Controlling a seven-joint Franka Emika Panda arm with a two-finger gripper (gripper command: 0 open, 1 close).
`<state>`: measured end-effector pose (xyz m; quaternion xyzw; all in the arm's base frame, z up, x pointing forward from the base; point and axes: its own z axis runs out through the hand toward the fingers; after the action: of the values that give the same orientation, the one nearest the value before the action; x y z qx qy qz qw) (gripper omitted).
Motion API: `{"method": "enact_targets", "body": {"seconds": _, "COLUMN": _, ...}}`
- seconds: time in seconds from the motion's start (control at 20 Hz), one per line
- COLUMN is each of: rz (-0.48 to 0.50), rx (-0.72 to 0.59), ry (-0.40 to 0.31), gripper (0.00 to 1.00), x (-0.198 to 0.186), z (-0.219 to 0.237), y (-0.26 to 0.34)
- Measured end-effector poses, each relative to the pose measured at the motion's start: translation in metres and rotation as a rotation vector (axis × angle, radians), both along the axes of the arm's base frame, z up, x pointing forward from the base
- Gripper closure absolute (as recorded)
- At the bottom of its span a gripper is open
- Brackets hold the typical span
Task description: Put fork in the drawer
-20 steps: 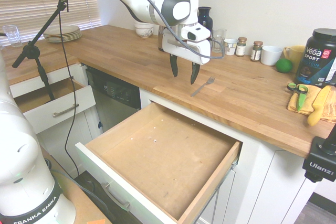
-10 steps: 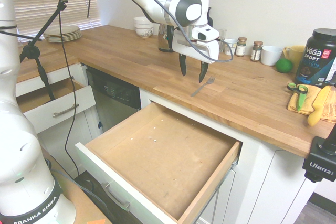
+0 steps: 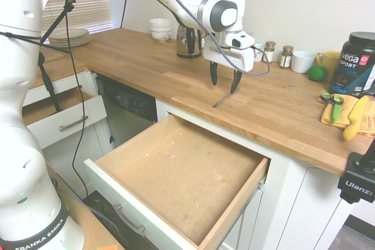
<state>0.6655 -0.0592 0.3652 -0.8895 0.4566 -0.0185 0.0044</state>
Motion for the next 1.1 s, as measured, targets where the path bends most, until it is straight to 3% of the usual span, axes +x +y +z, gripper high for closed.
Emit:
{"method": "enact_targets", "body": {"seconds": 0.7, "rz": 0.006, "rx": -0.006, "ry": 0.019, "gripper": 0.00, "x": 0.029, "z": -0.027, "y": 0.001}}
{"method": "enact_targets", "body": {"seconds": 0.75, "rz": 0.008, "rx": -0.006, "ry": 0.019, "gripper": 1.00, "x": 0.032, "z": -0.028, "y": 0.002}}
{"method": "enact_targets", "body": {"seconds": 1.1, "rz": 0.013, "rx": -0.002, "ry": 0.021, "gripper": 1.00, "x": 0.037, "z": -0.028, "y": 0.012}}
